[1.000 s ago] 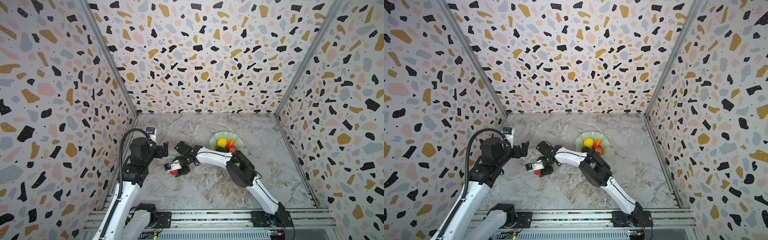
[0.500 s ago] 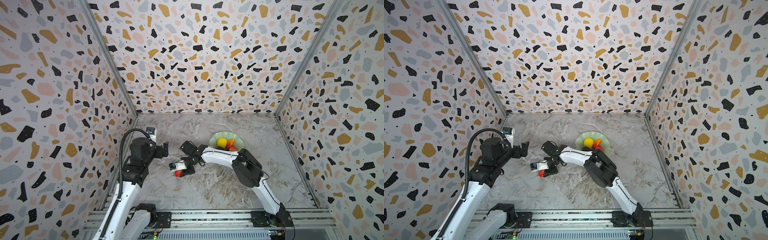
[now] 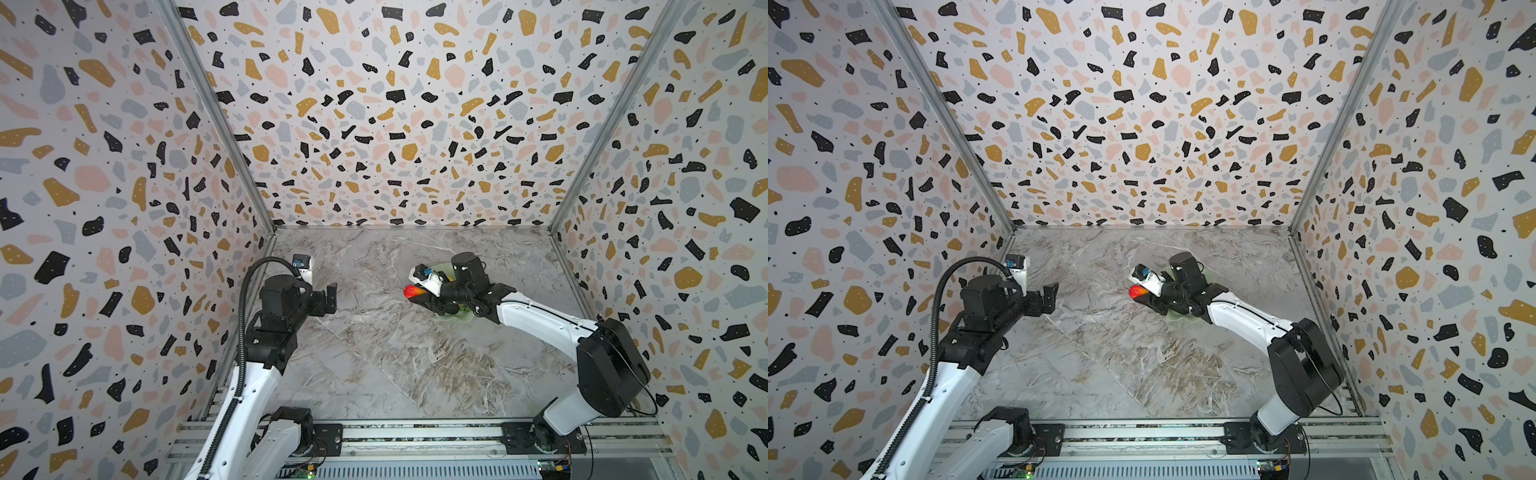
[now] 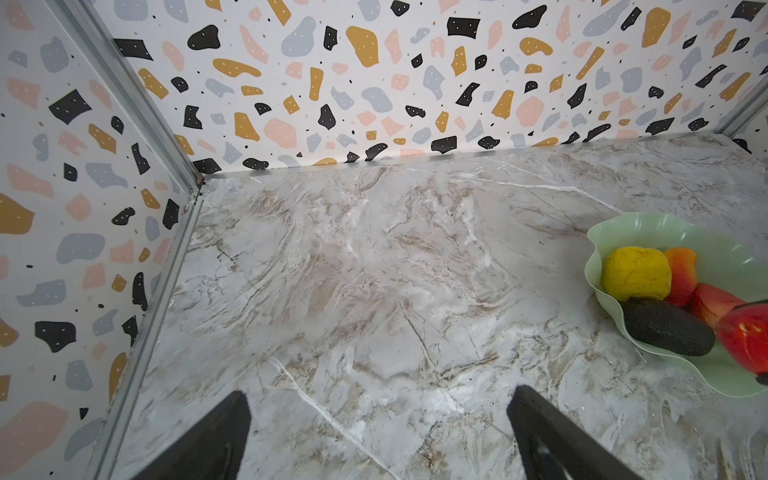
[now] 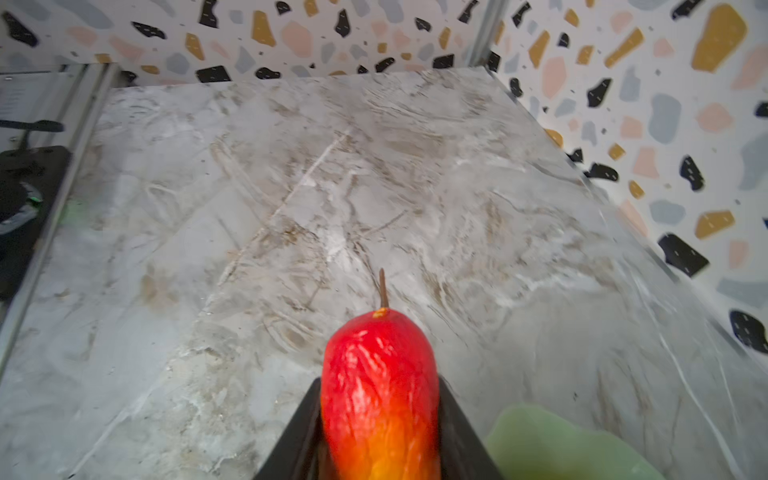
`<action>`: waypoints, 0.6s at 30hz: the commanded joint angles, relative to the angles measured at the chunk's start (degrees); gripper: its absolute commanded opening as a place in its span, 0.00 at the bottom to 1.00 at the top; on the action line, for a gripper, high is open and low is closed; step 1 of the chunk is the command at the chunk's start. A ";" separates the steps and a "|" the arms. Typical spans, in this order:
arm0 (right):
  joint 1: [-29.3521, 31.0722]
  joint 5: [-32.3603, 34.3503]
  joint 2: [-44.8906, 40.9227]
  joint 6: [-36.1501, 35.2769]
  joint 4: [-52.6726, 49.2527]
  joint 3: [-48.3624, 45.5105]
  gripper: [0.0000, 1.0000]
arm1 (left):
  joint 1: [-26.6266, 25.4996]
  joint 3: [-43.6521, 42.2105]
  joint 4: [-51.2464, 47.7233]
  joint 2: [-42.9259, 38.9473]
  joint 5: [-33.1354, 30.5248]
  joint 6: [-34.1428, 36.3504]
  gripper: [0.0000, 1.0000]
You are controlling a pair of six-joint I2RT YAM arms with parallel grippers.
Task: Place and organize the fake fruits in the fruit bowl
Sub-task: 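Carry the mango into the green bowl and release it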
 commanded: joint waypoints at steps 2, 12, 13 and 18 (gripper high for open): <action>-3.11 10.76 -0.99 7.52 3.33 -1.29 0.21 | 0.27 -0.27 2.13 0.23 0.04 -0.06 1.00; -11.53 22.10 1.87 11.78 4.84 -0.25 0.20 | 0.28 -0.45 2.12 -0.03 -0.20 -0.09 1.00; -11.71 23.19 2.64 11.08 4.86 -0.24 0.20 | 0.27 -0.45 2.14 -0.06 -0.20 -0.12 1.00; -12.17 26.59 6.48 7.38 5.76 0.14 0.21 | 0.27 -0.45 2.09 0.10 -0.20 -0.08 1.00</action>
